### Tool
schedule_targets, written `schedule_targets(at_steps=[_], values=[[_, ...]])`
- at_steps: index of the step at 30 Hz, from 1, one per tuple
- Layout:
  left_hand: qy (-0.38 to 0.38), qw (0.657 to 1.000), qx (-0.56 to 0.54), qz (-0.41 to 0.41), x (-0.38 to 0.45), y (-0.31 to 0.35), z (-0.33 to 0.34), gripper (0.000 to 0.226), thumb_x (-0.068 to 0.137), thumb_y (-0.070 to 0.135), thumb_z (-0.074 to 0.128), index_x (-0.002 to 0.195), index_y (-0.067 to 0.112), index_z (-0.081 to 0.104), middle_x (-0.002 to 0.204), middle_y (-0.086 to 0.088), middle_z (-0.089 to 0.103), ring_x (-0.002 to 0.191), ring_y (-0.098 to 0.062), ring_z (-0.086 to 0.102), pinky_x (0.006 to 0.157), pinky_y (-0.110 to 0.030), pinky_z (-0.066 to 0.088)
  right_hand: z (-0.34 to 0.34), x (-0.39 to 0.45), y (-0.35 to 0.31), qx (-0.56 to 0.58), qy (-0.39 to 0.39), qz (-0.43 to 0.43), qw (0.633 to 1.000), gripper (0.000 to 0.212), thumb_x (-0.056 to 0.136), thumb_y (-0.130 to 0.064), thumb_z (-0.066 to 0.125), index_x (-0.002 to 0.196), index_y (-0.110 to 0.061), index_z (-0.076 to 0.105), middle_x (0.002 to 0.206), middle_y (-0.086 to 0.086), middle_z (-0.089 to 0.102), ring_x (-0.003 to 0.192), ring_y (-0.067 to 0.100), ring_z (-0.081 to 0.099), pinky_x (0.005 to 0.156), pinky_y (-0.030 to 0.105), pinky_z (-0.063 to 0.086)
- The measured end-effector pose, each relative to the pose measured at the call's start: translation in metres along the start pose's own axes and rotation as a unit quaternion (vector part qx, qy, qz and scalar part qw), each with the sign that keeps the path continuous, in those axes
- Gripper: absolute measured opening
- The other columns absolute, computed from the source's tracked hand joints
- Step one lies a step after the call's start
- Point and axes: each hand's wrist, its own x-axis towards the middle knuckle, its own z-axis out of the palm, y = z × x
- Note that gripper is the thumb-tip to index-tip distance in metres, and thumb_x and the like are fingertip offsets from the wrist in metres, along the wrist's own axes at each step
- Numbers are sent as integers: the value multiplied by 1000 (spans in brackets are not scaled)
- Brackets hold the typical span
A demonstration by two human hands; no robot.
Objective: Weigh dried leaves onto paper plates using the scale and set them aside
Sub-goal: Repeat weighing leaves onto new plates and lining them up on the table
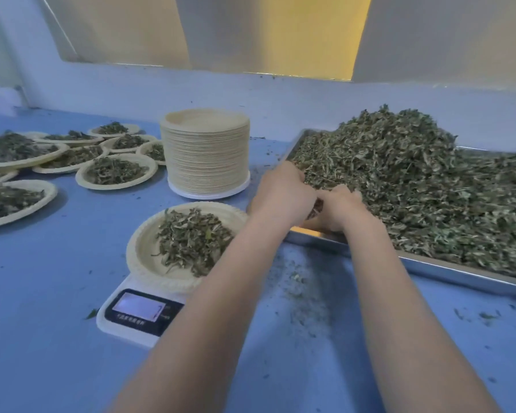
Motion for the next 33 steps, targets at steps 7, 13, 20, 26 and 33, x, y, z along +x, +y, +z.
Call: schedule_targets(at_steps=[7, 13, 20, 26, 33], values=[[-8, 998, -43, -34, 11, 2, 16, 30, 81, 0, 43, 101, 19, 55, 88, -4, 48, 84, -31, 55, 78, -34, 47, -3, -2, 4, 38, -15, -50, 998, 25, 79, -38, 73, 101, -25, 70, 92, 1, 64, 84, 20, 54, 71, 22, 37], [35, 997, -59, -36, 19, -1, -24, 33, 86, -1, 42, 111, 15, 56, 112, -18, 61, 96, -31, 60, 92, -39, 49, -5, -11, 0, 279, -1, -45, 959, 13, 75, -11, 79, 80, -22, 74, 65, -6, 67, 51, 4, 61, 44, 11, 44], [67, 996, -24, -53, 13, -28, -78, 28, 90, 0, 44, 91, 21, 62, 82, -1, 56, 82, -22, 55, 81, -38, 51, -44, -42, -37, 510, -17, -173, 842, 18, 77, -8, 77, 90, -21, 73, 84, -1, 74, 63, 7, 68, 59, 16, 54], [183, 978, -40, -90, 0, -61, -137, 25, 88, 0, 49, 85, 19, 65, 72, -3, 55, 67, -19, 49, 61, -28, 41, -48, -67, -89, 395, -64, -304, 864, 20, 76, -19, 79, 93, -27, 72, 82, -2, 72, 55, 1, 63, 53, 10, 46], [158, 975, -52, -149, -12, -89, -152, 25, 93, 1, 47, 81, 16, 62, 81, -4, 59, 66, -16, 50, 56, -25, 40, -45, -62, -93, 297, -3, -294, 908, 20, 82, -34, 72, 99, -43, 70, 94, -17, 68, 59, -10, 58, 63, 12, 50]])
